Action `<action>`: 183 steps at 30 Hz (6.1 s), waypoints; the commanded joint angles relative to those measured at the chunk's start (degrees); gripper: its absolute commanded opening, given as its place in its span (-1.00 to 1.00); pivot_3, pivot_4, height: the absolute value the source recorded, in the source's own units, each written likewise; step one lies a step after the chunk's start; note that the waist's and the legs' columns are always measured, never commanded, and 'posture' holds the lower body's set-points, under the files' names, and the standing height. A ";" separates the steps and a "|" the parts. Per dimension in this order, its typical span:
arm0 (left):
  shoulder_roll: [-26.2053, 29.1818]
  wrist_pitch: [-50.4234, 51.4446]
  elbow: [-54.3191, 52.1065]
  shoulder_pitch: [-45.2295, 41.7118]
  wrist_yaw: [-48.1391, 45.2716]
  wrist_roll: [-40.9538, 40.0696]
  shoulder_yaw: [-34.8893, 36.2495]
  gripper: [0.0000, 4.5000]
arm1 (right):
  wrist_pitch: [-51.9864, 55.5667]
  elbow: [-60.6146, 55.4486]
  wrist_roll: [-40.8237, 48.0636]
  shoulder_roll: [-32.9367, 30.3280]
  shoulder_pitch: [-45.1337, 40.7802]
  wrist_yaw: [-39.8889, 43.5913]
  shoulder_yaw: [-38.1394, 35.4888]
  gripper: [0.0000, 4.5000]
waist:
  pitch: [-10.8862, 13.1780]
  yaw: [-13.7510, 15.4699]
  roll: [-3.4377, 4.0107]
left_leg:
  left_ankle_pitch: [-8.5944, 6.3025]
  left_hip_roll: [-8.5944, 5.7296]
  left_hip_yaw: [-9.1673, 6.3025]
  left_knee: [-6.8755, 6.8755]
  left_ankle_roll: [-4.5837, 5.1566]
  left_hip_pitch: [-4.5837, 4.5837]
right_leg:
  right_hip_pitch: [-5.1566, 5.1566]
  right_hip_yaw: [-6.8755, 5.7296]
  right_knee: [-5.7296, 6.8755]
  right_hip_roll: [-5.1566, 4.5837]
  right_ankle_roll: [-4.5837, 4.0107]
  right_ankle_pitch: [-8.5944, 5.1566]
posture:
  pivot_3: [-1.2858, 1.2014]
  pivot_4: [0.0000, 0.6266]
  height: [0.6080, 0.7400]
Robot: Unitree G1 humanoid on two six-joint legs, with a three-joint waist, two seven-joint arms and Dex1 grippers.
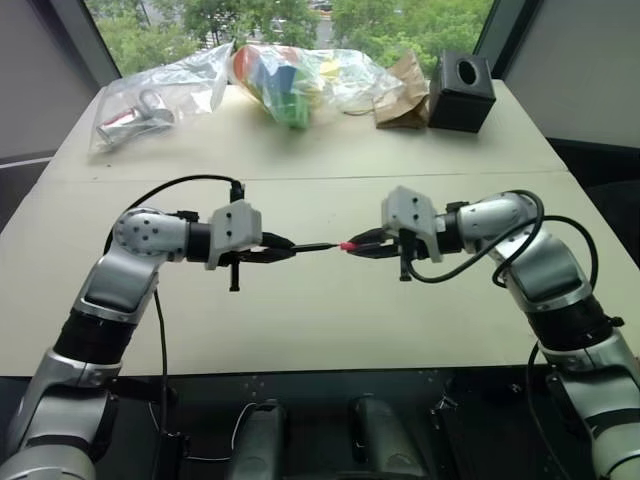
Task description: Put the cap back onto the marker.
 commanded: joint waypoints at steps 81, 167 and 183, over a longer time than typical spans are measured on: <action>-4.17 -12.01 0.07 -0.92 3.84 4.67 -0.82 -1.00 | 5.05 -4.94 4.37 4.43 -1.34 0.80 0.46 -0.97 | 0.00 0.09 0.00 | 0.00 0.00 0.00 0.02 0.00 0.00 | 0.00 0.00 0.01 0.00 0.00 0.00 | 0.03 -0.52 1.00; -3.33 -23.13 3.52 3.12 6.16 8.63 2.87 -1.00 | -15.07 11.11 -13.48 9.23 -4.80 3.42 4.35 0.48 | -0.01 -0.16 0.02 | 0.00 -0.02 -0.01 0.03 0.00 0.02 | -0.01 0.00 0.11 0.00 0.00 0.01 | 0.03 -0.52 1.00; -0.02 14.80 -14.91 23.78 27.89 5.11 18.95 -1.00 | -6.68 5.11 -5.11 4.30 -0.94 -1.85 -5.38 0.98 | 0.00 0.00 0.02 | 0.00 0.00 -0.02 0.02 0.00 0.03 | -0.02 -0.01 0.11 -0.04 0.00 0.00 | 0.03 -0.52 1.00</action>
